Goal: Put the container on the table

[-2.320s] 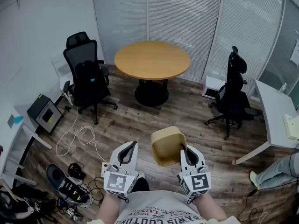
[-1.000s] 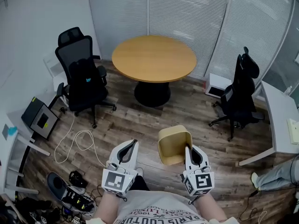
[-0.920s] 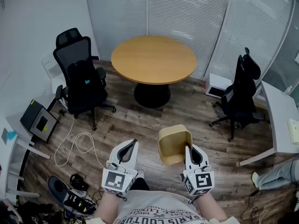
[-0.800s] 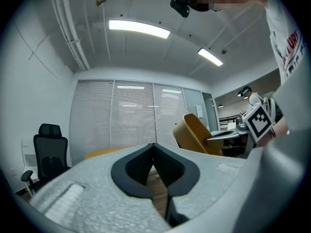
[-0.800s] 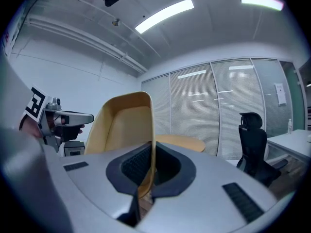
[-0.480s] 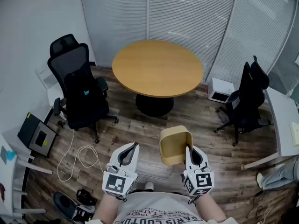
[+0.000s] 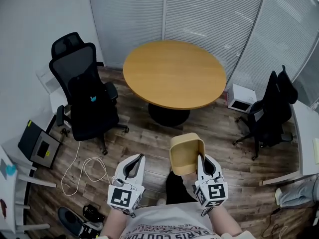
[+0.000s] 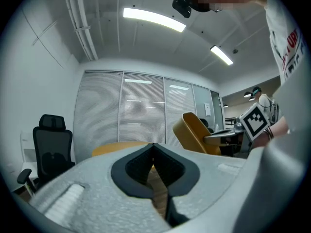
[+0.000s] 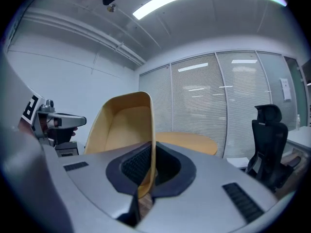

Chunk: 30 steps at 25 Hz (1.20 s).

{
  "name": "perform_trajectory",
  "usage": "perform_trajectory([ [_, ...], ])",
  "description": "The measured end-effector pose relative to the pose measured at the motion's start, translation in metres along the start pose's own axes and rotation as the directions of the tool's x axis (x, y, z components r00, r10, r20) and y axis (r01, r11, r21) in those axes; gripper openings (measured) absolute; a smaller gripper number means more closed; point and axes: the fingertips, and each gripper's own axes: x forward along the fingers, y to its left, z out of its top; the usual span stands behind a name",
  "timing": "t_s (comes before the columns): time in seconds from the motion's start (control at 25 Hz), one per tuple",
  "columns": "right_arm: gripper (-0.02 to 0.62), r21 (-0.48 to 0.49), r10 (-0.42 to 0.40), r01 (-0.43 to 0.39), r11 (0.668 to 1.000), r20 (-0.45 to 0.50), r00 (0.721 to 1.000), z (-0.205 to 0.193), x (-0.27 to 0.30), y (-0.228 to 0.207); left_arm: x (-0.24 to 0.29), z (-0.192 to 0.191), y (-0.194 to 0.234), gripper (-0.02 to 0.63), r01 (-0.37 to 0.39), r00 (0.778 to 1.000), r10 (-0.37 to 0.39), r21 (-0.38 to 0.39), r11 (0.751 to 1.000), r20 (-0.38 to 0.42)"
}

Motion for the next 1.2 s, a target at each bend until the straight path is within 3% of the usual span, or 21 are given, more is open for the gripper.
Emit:
perform_trajectory([
  [0.32, 0.012, 0.012, 0.035, -0.035, 0.999, 0.01, 0.999, 0.012, 0.109, -0.041, 0.098, 0.006, 0.045, 0.006, -0.024, 0.999, 0.023, 0.024, 0.999, 0.022],
  [0.76, 0.012, 0.016, 0.049, -0.05, 0.999, 0.023, 0.999, 0.052, 0.276, -0.142, 0.283, 0.037, 0.103, 0.006, -0.051, 0.998, 0.049, 0.042, 0.998, 0.045],
  [1.2, 0.012, 0.036, 0.036, -0.034, 0.999, -0.058, 0.998, 0.044, 0.387, -0.183, 0.393, 0.022, 0.157, 0.006, -0.019, 1.0, 0.019, 0.002, 1.0, -0.005],
])
